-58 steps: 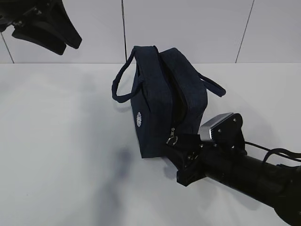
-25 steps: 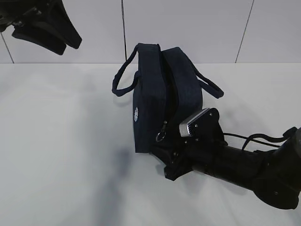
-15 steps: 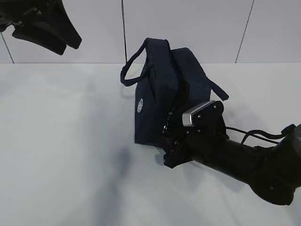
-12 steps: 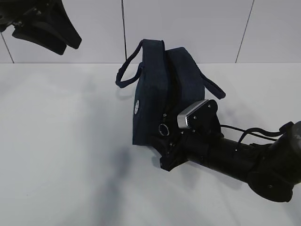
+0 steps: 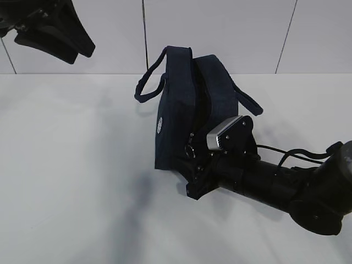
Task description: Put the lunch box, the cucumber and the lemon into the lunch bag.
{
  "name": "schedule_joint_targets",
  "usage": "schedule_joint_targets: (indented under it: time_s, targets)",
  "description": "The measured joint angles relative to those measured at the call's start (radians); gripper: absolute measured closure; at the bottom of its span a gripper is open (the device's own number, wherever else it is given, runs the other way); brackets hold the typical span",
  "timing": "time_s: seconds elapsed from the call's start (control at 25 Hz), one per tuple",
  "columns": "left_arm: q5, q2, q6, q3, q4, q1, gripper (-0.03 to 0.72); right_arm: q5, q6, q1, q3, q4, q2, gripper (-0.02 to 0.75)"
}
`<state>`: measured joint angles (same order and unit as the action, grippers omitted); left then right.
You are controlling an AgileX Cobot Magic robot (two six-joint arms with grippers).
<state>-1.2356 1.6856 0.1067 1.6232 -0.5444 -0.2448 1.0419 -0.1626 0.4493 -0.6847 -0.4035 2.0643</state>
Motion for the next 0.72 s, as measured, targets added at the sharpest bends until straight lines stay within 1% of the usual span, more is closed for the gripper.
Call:
schedule_joint_targets:
  time_s: [0.44,0.72]
  targets:
    - [0.0,0.0,0.0,0.0,0.0,0.0,0.432,0.001,0.0,0.0,0.0,0.005,0.011,0.316]
    - [0.0,0.0,0.0,0.0,0.0,0.0,0.433,0.001,0.0,0.0,0.0,0.067,0.011,0.316]
